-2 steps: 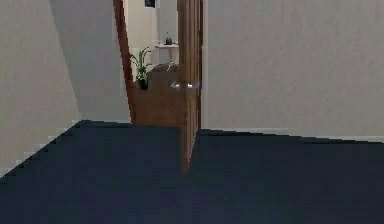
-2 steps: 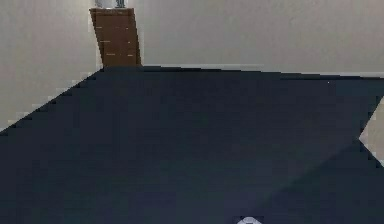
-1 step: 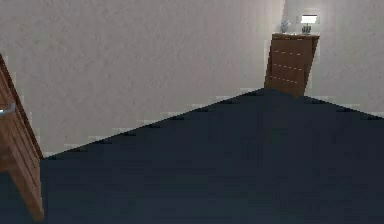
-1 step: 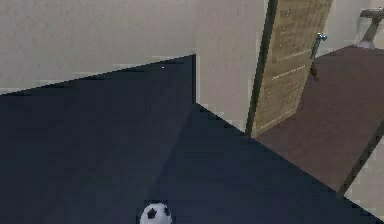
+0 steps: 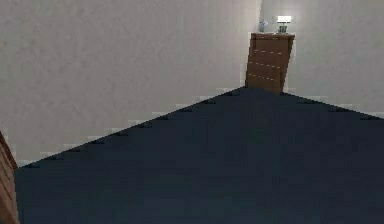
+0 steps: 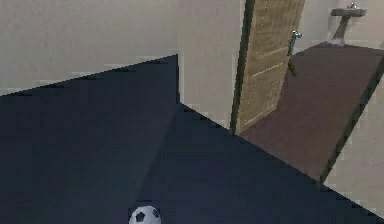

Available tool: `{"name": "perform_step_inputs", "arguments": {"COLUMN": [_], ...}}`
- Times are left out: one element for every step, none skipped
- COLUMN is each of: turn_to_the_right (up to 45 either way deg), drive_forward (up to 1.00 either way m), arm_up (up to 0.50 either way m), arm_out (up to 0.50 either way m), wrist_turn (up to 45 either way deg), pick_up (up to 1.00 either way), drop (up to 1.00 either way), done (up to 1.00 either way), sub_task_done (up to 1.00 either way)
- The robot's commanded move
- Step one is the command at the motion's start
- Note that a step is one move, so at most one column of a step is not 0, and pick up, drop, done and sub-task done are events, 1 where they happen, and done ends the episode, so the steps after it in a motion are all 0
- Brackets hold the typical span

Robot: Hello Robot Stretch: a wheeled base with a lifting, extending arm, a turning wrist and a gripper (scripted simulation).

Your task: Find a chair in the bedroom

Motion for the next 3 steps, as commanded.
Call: {"name": "perform_step_inputs", "arguments": {"turn_to_the_right": [0.0,45.0,3.0], "drive_forward": [0.50,0.00,0.00], "arm_up": [0.00,0.00,0.00], "arm_out": [0.00,0.00,0.00], "wrist_turn": [0.0,0.0,0.0], "pick_up": [0.00,0.00,0.00], "drop": [0.00,0.00,0.00], "done": [0.00,0.00,0.00], "sub_task_done": [0.00,0.00,0.00]}}
